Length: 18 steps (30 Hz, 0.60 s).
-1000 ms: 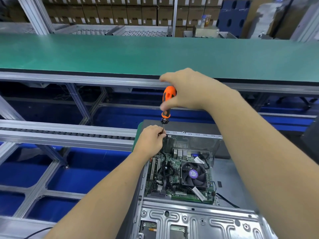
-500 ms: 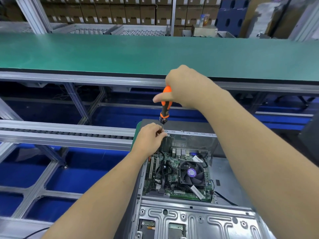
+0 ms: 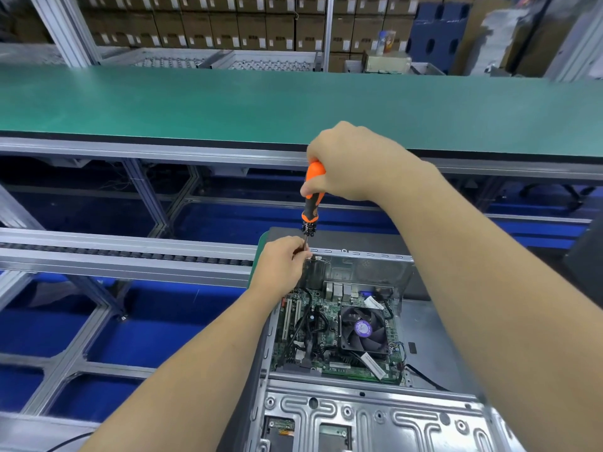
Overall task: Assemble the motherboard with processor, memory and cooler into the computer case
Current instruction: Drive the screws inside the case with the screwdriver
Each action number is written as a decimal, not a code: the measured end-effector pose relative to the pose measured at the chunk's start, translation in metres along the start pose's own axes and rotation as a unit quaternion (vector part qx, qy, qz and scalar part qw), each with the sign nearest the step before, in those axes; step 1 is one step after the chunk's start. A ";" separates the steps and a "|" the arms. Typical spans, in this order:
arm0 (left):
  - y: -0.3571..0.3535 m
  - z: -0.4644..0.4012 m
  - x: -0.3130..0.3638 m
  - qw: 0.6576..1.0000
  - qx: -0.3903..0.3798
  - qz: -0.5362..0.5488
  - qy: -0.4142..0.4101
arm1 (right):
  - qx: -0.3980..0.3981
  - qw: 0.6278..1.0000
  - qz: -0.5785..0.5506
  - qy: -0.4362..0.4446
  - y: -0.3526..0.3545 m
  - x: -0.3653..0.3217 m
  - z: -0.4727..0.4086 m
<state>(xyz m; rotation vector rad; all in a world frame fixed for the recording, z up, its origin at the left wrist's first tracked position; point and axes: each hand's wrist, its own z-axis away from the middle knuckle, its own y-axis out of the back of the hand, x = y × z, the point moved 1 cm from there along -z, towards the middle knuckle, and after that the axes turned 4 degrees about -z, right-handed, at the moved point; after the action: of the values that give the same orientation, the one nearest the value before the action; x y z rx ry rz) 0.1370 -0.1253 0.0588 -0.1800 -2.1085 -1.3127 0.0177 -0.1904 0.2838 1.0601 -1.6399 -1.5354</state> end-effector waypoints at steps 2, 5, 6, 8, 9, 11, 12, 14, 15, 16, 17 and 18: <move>0.002 0.001 0.002 1.000 -0.001 0.002 -0.009 | -0.004 1.000 -0.011 0.023 -0.002 -0.003 0.002; 0.002 0.001 0.003 1.000 -0.004 0.004 -0.010 | 0.005 1.000 -0.003 0.021 -0.005 -0.007 0.003; 0.002 0.002 0.003 1.000 -0.004 0.005 -0.008 | 0.009 1.000 -0.003 0.013 -0.005 -0.007 0.002; 0.003 0.002 0.004 1.000 -0.003 0.006 -0.006 | 0.017 1.000 -0.003 -0.002 -0.006 -0.006 0.000; 0.003 0.002 0.004 1.000 -0.004 0.004 -0.004 | 0.017 1.000 -0.002 -0.007 -0.006 -0.006 -0.001; 0.002 0.001 0.004 1.000 -0.005 0.002 -0.004 | 0.019 1.000 -0.011 -0.010 -0.010 -0.004 -0.001; 0.002 0.001 0.003 1.000 -0.006 0.003 -0.005 | 0.021 1.000 -0.020 -0.012 -0.012 -0.003 -0.001; 0.002 0.000 0.004 1.000 -0.013 -0.001 -0.008 | 0.032 0.998 -0.044 -0.015 -0.017 0.001 0.002; 0.002 -0.001 0.005 1.000 -0.020 -0.003 -0.010 | 0.040 0.997 -0.061 -0.017 -0.020 0.003 0.005; 0.002 -0.001 0.006 1.000 -0.025 -0.005 -0.011 | 0.050 0.995 -0.084 -0.020 -0.023 0.005 0.009; 0.003 -0.001 0.007 0.999 -0.029 -0.008 -0.014 | 0.063 0.991 -0.112 -0.023 -0.027 0.007 0.012; 0.003 0.000 0.008 0.999 -0.033 -0.014 -0.016 | 0.080 0.987 -0.140 -0.025 -0.030 0.009 0.016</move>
<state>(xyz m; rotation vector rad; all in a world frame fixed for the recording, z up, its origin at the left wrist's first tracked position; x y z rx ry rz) 0.1322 -0.1254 0.0658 -0.2019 -2.1019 -1.4065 0.0033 -0.1902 0.2518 1.3991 -1.7290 -1.6379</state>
